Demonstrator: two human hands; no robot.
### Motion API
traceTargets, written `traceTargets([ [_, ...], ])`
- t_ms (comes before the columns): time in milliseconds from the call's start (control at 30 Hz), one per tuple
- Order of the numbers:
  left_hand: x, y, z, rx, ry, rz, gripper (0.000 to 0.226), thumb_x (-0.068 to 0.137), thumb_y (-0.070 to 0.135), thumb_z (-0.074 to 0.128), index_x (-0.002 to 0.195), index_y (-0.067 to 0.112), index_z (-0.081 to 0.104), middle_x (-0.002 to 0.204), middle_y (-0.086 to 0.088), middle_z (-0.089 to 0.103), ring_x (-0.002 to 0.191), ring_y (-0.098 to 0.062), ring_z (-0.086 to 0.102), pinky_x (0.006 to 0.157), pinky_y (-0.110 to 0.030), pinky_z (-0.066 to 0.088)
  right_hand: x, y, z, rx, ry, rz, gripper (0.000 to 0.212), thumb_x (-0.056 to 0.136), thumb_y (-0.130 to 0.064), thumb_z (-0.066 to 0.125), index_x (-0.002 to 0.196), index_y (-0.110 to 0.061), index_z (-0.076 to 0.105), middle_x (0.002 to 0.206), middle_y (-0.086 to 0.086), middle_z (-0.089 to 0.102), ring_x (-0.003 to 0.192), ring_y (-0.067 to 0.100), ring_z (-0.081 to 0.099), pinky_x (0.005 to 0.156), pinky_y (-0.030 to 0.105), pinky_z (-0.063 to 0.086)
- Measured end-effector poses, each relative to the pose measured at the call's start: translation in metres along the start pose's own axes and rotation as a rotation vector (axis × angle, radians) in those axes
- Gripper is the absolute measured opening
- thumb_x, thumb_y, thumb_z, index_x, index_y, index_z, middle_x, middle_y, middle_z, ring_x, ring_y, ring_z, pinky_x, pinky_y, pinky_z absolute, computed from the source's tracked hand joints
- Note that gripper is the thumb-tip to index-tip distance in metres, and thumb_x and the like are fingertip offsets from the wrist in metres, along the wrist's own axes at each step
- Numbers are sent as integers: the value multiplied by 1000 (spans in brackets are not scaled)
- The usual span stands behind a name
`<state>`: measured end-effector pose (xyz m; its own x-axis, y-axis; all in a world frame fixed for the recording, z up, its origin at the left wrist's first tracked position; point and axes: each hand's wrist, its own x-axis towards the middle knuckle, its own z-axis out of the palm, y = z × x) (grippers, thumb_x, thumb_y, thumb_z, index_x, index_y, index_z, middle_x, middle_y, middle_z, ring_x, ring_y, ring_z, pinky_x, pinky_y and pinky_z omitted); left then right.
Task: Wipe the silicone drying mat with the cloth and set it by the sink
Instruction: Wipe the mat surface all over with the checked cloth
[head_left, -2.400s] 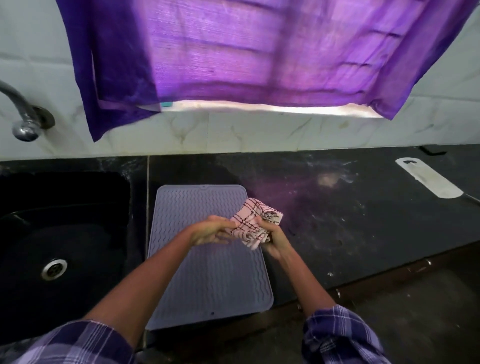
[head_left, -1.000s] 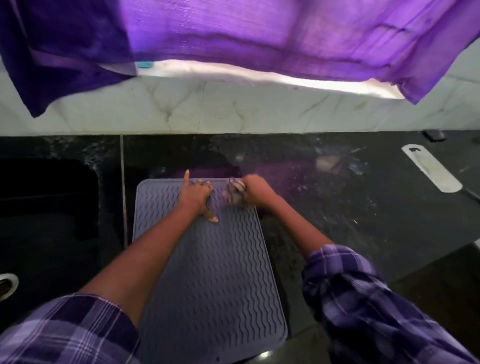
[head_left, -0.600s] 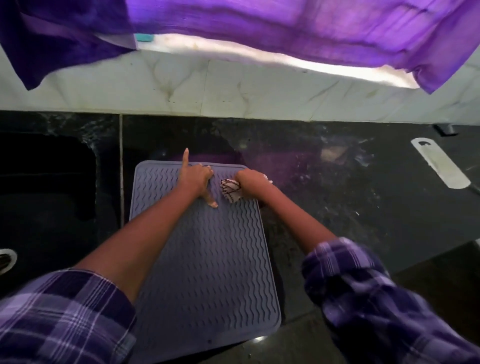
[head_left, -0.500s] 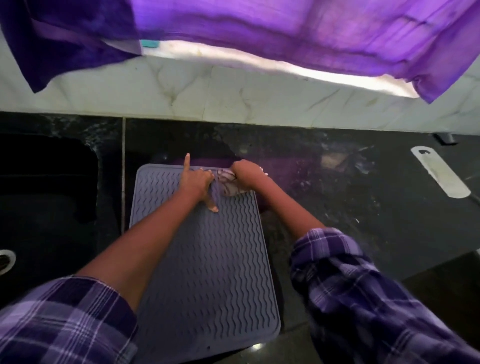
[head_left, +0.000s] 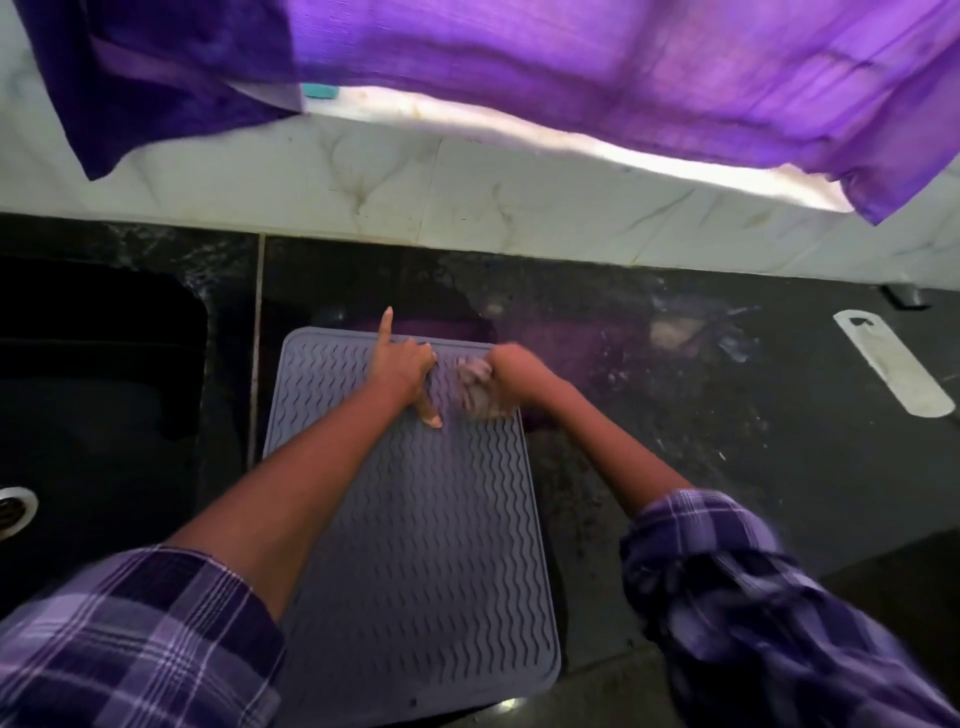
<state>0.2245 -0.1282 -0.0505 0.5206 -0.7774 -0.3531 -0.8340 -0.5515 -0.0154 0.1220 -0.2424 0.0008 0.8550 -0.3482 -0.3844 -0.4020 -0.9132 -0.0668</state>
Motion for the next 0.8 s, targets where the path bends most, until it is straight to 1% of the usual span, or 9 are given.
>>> traceTargets([
  [100,1,-3,-2,-3,14,8,100,56,81,63,134,19,51,129,-2,62,132,-18,48,115,-56,-14,26,-1,-1,-27,285,52,18,88,-15,53,97,-8,66,107,13,64,104,29,58,89,41,41],
  [167,-1,-3,-2,-7,-6,8,103,56,81,62,137,18,49,131,-2,61,133,-17,47,115,-56,-14,25,-3,20,-67,282,48,23,89,-11,46,107,-7,61,117,12,58,113,28,51,88,41,38],
  [267,-1,-4,-2,-11,-12,14,100,54,80,64,133,19,54,129,0,63,130,-16,50,113,-58,-16,2,-2,43,24,303,30,22,88,-10,48,103,-3,62,116,15,60,113,29,52,88,41,37],
  [333,-2,-2,-2,-6,-22,20,99,53,80,65,130,18,57,125,-1,65,127,-18,53,113,-58,-15,-26,1,54,20,210,-3,20,86,-10,52,98,0,64,113,17,63,110,31,56,88,39,38],
  [433,-4,-2,-4,-16,-19,-12,100,53,80,65,130,18,57,125,-3,64,126,-20,53,115,-56,-15,-61,-8,55,-146,-95,-87,21,86,-10,55,102,-4,65,110,16,65,105,31,60,88,37,44],
  [500,-7,-1,-2,-13,-24,-14,99,55,80,65,132,18,55,126,-4,63,126,-21,52,115,-56,-14,-58,-17,30,-172,-208,-90,15,90,-13,51,88,-6,65,91,19,64,90,31,60,81,37,46],
  [567,-11,0,-1,6,8,6,95,59,79,63,132,17,54,126,-3,62,127,-20,52,116,-57,-12,-40,-22,7,-84,-95,-25,20,90,-19,51,74,-12,60,75,14,60,79,26,55,78,37,48],
  [667,-15,-1,0,20,26,20,90,65,77,61,132,18,52,127,0,62,129,-18,50,116,-56,-12,-24,-30,14,25,201,71,21,88,-19,53,101,-9,67,103,12,68,97,29,63,89,37,46],
  [800,-16,-4,2,65,40,25,92,71,78,53,141,20,45,139,0,53,135,-19,44,114,-58,-16,-68,-26,73,-34,187,28,28,89,-16,50,114,-14,63,121,6,62,109,25,58,91,34,40],
])
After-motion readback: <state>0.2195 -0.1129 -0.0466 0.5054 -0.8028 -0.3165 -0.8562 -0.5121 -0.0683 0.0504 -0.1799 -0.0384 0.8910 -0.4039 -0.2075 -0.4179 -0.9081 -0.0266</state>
